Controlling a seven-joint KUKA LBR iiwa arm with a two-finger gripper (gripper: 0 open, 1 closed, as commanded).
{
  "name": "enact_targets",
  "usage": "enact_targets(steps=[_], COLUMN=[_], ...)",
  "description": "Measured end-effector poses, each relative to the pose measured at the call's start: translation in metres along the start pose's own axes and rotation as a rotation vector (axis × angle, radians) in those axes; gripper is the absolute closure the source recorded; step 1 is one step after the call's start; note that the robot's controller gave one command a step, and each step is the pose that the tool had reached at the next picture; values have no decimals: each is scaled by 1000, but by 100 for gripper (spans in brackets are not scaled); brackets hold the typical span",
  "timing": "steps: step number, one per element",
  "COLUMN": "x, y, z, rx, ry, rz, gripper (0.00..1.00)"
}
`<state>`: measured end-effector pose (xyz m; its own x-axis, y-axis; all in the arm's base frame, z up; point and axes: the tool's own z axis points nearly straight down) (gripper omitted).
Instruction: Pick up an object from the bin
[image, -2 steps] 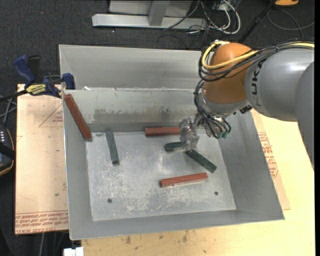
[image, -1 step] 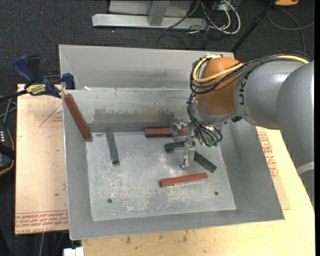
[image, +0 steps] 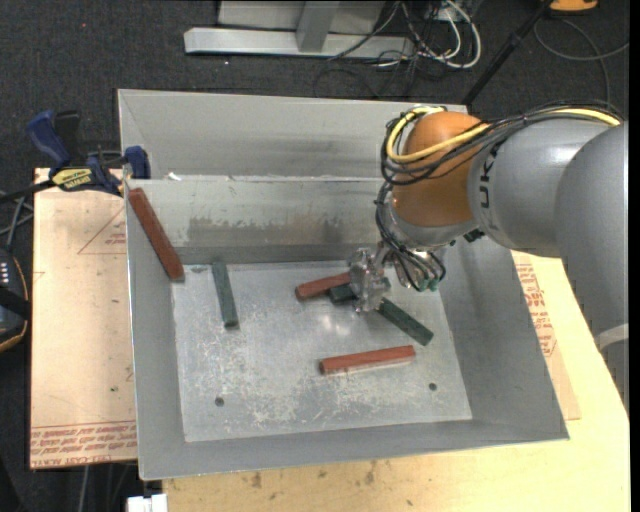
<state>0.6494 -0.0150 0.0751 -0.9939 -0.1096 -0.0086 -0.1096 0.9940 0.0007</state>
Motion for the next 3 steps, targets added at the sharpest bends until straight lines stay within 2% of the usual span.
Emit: enact_targets(steps=[1, 2, 3], x=[2, 2, -7], y=[0, 0, 32], z=[2, 2, 4], rx=[-1, -1, -2], ry=[6, 7, 4], rz=[0, 0, -362], gripper=[0, 0, 100])
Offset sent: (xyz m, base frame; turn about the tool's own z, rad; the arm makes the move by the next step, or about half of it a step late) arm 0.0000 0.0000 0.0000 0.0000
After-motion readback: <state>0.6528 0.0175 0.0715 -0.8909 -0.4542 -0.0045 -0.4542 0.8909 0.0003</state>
